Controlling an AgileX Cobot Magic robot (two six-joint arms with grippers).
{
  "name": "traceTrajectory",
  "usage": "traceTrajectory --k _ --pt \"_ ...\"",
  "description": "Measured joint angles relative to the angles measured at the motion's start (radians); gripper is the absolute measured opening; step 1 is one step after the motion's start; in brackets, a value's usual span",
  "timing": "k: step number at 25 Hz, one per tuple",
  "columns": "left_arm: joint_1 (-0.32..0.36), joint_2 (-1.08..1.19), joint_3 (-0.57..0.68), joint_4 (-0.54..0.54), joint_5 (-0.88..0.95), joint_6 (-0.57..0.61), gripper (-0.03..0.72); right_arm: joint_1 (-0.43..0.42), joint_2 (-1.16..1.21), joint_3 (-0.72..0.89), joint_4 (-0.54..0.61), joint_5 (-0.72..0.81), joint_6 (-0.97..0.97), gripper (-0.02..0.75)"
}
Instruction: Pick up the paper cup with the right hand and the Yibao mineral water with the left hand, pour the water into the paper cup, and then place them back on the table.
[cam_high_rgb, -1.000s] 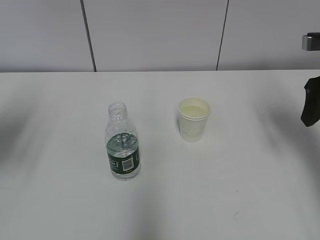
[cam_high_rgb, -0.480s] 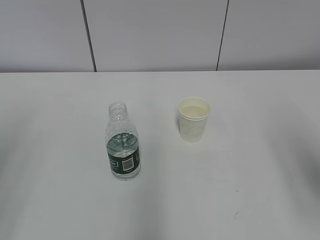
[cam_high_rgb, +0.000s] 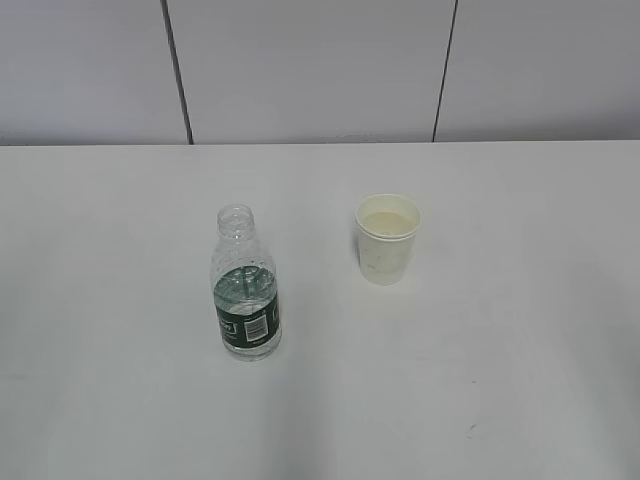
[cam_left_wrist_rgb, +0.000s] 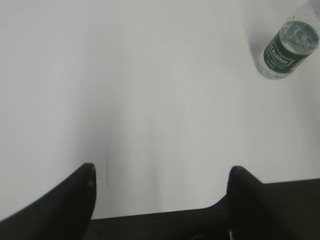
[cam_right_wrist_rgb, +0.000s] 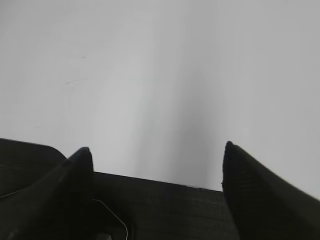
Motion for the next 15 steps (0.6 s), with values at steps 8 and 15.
traceTrajectory --k 8,15 --pt "-0.001 -0.206 0.000 0.004 0.000 0.000 0.499 0.000 -0.170 0.057 -0.004 0.006 0.000 0.594" --pt "-0.001 -0.326 0.026 -0.002 0.000 0.000 0.499 0.000 -0.326 0.130 -0.004 0.010 0.002 0.594"
